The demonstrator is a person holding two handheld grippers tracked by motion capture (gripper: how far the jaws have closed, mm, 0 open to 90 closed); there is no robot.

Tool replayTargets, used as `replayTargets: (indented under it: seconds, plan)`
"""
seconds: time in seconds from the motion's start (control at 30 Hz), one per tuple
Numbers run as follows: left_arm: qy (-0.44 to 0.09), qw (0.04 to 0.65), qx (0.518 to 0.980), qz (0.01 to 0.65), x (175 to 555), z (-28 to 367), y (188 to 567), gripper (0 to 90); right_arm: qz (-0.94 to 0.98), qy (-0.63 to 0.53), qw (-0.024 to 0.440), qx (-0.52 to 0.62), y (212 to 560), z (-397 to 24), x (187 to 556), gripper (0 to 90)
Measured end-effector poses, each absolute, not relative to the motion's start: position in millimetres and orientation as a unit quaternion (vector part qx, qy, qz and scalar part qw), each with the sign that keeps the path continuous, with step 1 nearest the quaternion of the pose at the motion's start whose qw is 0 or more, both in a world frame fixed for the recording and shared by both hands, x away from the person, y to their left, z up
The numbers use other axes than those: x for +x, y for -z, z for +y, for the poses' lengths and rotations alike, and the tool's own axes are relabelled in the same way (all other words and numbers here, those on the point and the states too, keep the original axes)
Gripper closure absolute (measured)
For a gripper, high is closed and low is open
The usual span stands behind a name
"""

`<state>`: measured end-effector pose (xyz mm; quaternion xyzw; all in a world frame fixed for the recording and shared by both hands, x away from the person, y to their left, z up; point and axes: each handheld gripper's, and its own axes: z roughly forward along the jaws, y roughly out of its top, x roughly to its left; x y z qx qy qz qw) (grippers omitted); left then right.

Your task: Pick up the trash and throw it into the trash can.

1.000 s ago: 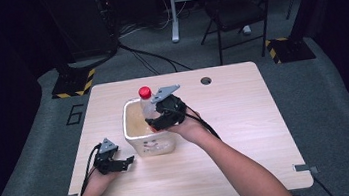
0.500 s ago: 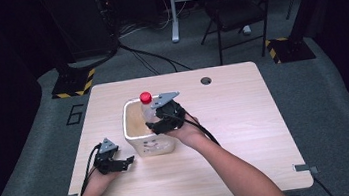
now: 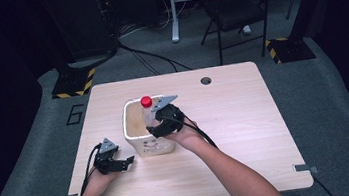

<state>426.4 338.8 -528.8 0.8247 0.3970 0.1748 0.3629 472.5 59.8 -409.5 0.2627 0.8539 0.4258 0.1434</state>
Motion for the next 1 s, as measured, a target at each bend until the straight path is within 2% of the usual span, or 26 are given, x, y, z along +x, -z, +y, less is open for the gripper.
replayTargets:
  seconds: [0.13, 0.33, 0.8, 1.0]
  plan:
    - [-0.175, 0.363, 0.825, 0.397, 426, 339, 529, 14.0, 0.855, -0.423, 0.144, 0.265, 410, 59, 474, 25.7]
    - [-0.175, 0.363, 0.825, 0.397, 426, 339, 529, 14.0, 0.851, -0.425, 0.155, 0.267, 408, 59, 473, 19.3]
    - [-0.175, 0.363, 0.825, 0.396, 426, 339, 529, 14.0, 0.85, -0.428, 0.162, 0.26, 403, 52, 469, 18.9]
    - [-0.174, 0.363, 0.825, 0.396, 427, 339, 529, 14.0, 0.847, -0.435, 0.167, 0.256, 394, 34, 460, 19.5]
